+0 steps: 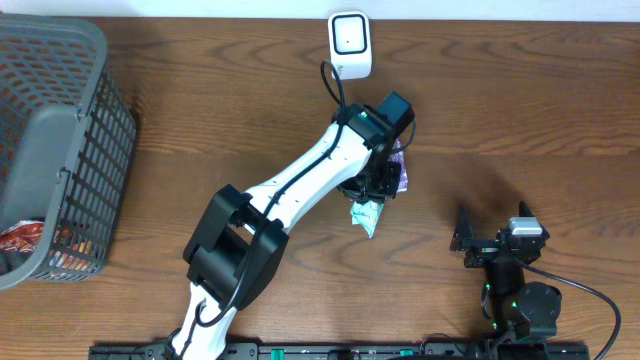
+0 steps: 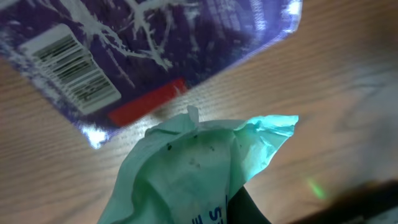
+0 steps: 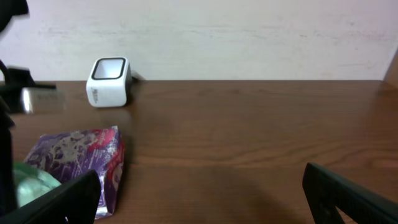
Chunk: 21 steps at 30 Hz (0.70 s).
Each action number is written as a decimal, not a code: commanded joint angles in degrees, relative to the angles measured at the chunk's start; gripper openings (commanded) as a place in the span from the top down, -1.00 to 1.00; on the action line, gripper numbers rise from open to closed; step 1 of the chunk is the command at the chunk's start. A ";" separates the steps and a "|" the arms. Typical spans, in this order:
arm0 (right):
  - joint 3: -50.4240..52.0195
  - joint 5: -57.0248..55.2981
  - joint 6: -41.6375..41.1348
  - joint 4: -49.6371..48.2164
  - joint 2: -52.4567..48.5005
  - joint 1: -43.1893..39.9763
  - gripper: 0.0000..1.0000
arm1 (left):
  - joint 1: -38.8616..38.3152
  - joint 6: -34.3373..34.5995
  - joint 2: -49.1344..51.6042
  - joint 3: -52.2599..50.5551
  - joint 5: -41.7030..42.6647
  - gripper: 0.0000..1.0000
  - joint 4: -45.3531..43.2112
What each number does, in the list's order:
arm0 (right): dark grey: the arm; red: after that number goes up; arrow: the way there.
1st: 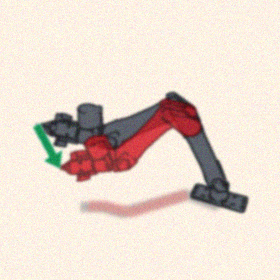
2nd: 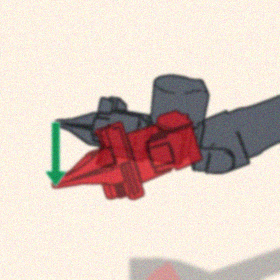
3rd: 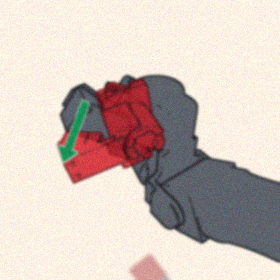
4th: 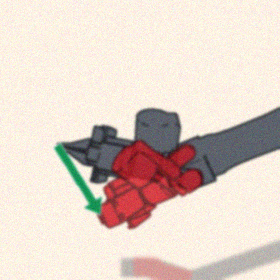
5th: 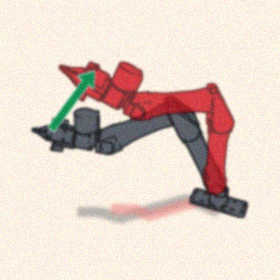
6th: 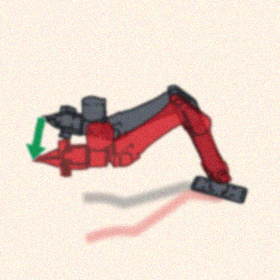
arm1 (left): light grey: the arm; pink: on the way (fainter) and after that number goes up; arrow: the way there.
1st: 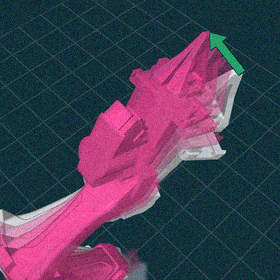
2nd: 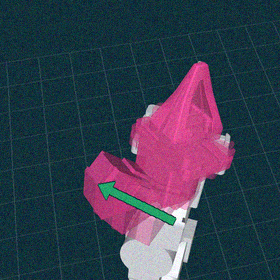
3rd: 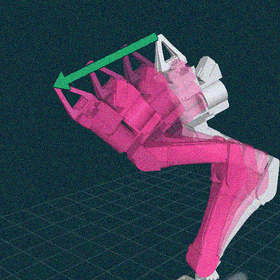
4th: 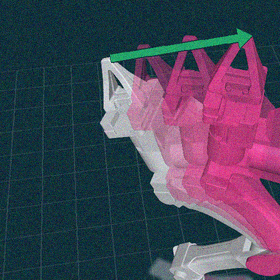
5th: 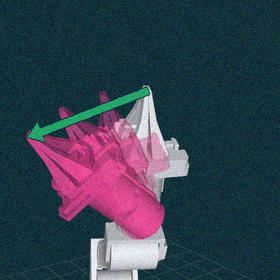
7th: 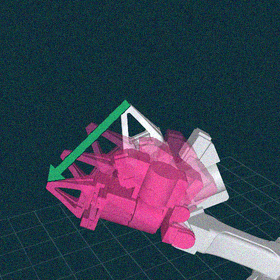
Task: Scan the item barcode
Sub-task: 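Carry the green pack with the left gripper and drop it beside the purple pack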
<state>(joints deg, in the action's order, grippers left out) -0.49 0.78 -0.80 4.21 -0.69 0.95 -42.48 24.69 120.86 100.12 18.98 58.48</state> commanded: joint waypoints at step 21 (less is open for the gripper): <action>0.17 -0.02 -0.42 0.11 0.37 -0.59 -0.99 | -0.02 0.46 -0.61 -9.31 -19.52 0.85 -18.99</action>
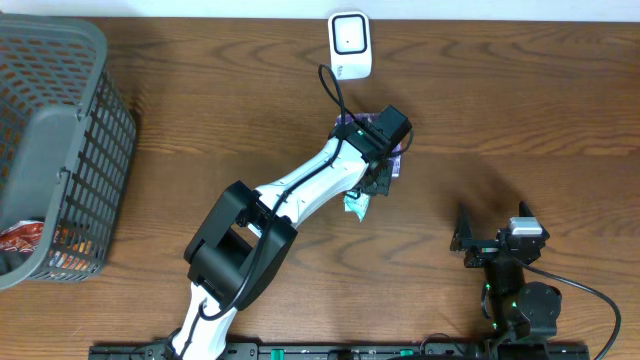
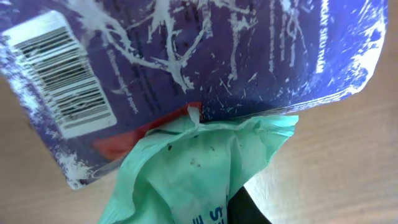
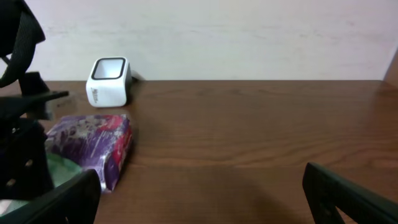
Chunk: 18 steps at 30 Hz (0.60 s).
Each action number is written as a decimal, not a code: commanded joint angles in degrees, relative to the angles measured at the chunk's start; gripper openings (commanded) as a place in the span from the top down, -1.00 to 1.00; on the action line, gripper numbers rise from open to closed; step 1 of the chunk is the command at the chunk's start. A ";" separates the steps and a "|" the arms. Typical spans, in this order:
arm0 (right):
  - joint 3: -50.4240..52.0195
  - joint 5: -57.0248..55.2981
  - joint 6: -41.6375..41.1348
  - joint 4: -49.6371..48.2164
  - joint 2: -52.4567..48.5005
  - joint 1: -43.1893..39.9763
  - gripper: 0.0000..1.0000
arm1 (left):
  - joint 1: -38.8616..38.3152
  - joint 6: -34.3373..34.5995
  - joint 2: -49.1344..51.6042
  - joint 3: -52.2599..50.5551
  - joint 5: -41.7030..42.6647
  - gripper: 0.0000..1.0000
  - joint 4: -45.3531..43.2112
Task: Scan the item barcode
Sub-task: 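Carry the green pack with the left gripper and drop it beside the purple pack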
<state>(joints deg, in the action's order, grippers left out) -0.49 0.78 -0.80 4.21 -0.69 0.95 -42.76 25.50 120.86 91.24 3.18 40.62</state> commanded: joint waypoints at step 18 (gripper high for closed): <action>0.17 -0.02 -0.42 0.11 0.37 -0.59 -0.99 | 3.43 -6.47 -13.00 0.61 -7.37 0.85 -0.87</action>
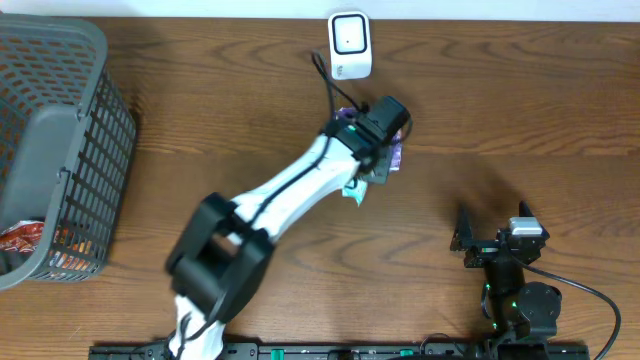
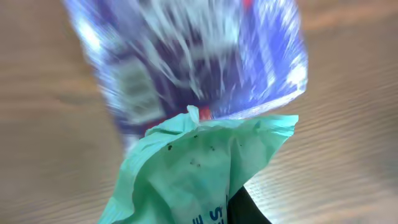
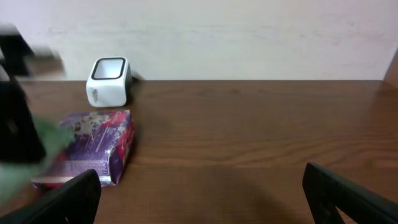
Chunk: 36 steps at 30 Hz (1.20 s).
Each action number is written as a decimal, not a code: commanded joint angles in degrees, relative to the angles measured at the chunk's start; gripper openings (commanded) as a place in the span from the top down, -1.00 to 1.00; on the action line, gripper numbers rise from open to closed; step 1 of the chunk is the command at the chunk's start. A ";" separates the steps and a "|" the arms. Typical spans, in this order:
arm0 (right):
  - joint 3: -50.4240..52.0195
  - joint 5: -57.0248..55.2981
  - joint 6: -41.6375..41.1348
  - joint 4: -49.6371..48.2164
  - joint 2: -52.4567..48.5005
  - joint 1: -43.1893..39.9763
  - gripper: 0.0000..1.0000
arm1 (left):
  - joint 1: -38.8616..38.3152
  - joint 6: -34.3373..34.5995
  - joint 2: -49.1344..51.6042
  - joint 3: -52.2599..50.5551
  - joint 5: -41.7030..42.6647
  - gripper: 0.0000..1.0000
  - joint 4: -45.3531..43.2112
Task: Scan the item barcode
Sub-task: 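Carry the green pack with the left gripper and drop it beside the purple pack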
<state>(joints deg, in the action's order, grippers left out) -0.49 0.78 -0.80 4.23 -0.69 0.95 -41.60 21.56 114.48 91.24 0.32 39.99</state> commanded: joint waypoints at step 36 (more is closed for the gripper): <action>0.17 -0.02 -0.42 0.09 0.37 -0.59 -0.99 | 13.55 -2.16 -0.79 0.66 -9.88 -0.39 -7.41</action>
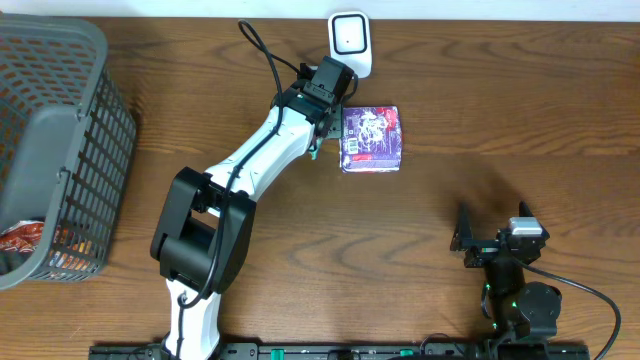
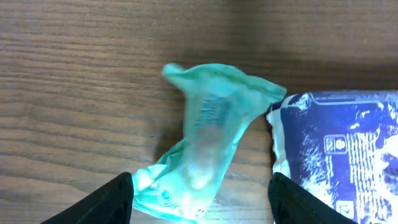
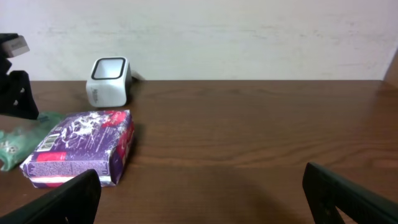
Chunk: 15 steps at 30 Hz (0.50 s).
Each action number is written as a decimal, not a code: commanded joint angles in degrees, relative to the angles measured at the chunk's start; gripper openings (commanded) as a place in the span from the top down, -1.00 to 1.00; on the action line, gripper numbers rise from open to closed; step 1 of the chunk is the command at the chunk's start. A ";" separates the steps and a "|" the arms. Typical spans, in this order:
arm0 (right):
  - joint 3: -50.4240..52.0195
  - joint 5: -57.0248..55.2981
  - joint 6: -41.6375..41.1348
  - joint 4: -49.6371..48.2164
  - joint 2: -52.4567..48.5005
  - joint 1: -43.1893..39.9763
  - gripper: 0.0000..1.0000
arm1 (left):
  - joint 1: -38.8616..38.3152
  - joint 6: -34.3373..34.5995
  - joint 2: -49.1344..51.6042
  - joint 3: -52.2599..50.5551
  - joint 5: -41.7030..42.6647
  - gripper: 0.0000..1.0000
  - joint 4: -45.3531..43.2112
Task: Scan the item barcode
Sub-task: 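Carry the green pack with the left gripper and drop it beside the purple pack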
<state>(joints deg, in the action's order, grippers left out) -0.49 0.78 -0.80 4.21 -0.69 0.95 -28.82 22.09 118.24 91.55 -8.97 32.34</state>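
The white scanner (image 1: 350, 42) stands at the table's back edge, also visible in the right wrist view (image 3: 109, 81). A purple packet (image 1: 371, 138) lies flat in front of it, printed side up (image 2: 348, 149). A crumpled green packet (image 2: 208, 143) lies on the wood just left of the purple one. My left gripper (image 2: 199, 205) hovers open above the green packet, touching nothing; in the overhead view the left gripper (image 1: 318, 125) is beside the scanner. My right gripper (image 1: 497, 243) rests open at the front right, its fingers (image 3: 62, 199) empty.
A dark mesh basket (image 1: 60, 150) fills the left side, with a red packet (image 1: 20, 245) inside. The scanner's cable (image 1: 262, 45) loops over the table behind the left arm. Bare wood (image 3: 261, 137) lies between the purple packet and the right gripper.
The left gripper has opened and let go of the green packet, which now lies on the table left of the purple packet. The left arm has swung left toward the scanner. The right arm has not moved.
The left gripper held the green packet over the purple packet near the table's middle. Then the purple packet sat a little nearer the scanner, the green one still held above it. Now the green packet lies released beside it, with the gripper open.
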 commanded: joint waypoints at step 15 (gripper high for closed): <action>0.17 -0.02 -0.42 0.11 0.37 -0.59 -0.99 | 17.53 -17.14 -30.18 0.35 -2.58 -0.39 -4.02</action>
<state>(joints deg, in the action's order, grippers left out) -0.49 0.78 -0.80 4.21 -0.69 0.95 -17.30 11.25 91.57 91.59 -9.19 30.52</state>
